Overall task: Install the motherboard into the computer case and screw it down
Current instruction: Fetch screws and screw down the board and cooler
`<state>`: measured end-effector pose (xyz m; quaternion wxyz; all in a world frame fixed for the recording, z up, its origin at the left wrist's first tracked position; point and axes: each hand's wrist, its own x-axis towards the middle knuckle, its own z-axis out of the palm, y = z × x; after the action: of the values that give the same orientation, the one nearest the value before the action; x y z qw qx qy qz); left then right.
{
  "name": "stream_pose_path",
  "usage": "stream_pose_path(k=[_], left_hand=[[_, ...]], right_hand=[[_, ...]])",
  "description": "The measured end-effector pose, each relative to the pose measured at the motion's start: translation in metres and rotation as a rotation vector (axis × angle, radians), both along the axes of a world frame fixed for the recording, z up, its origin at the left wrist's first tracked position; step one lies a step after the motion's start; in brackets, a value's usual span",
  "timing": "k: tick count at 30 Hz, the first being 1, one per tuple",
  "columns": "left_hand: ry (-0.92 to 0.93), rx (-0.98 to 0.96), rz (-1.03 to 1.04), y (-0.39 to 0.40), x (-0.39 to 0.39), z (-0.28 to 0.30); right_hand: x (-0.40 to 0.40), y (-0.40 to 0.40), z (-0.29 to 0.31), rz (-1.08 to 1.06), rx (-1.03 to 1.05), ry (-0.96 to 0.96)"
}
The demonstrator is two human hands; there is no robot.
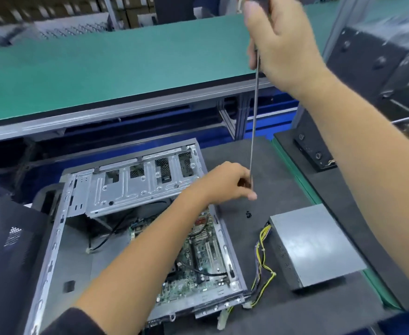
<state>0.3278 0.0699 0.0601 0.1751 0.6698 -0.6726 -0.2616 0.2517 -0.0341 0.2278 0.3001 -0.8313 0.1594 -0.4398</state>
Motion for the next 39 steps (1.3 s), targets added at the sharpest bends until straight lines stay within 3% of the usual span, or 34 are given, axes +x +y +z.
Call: stream_pose_path(k=[4, 7, 15, 28, 34, 39], left_hand=[[-0.426, 0.265, -0.033, -0.044, -0.023, -0.033], [-0.482, 0.386, -0.02, -0.068, -0.038, -0.06], [-0.433, 0.49, 0.154, -0.095, -0.062, -0.115], [-0.356, 0.531, 0.262, -0.098, -0.062, -0.126], [-0.253, 0.483, 0.232, -0.105, -0.065, -0.086], [0.097, 0.191, 0.25, -0.078, -0.037, -0.013]], right_hand=[[-0.017, -0.04, -0.044, -0.15, 0.158, 0.058], [-0.028, -0.062, -0.088, -0.213, 0.279, 0.123], [-0.05, -0.096, -0.159, -0.203, 0.495, 0.184], [-0.05, -0.106, -0.158, -0.193, 0.499, 0.196], [-0.062, -0.106, -0.137, -0.24, 0.461, 0.128], [-0.063, -0.101, -0.081, -0.271, 0.46, -0.051]])
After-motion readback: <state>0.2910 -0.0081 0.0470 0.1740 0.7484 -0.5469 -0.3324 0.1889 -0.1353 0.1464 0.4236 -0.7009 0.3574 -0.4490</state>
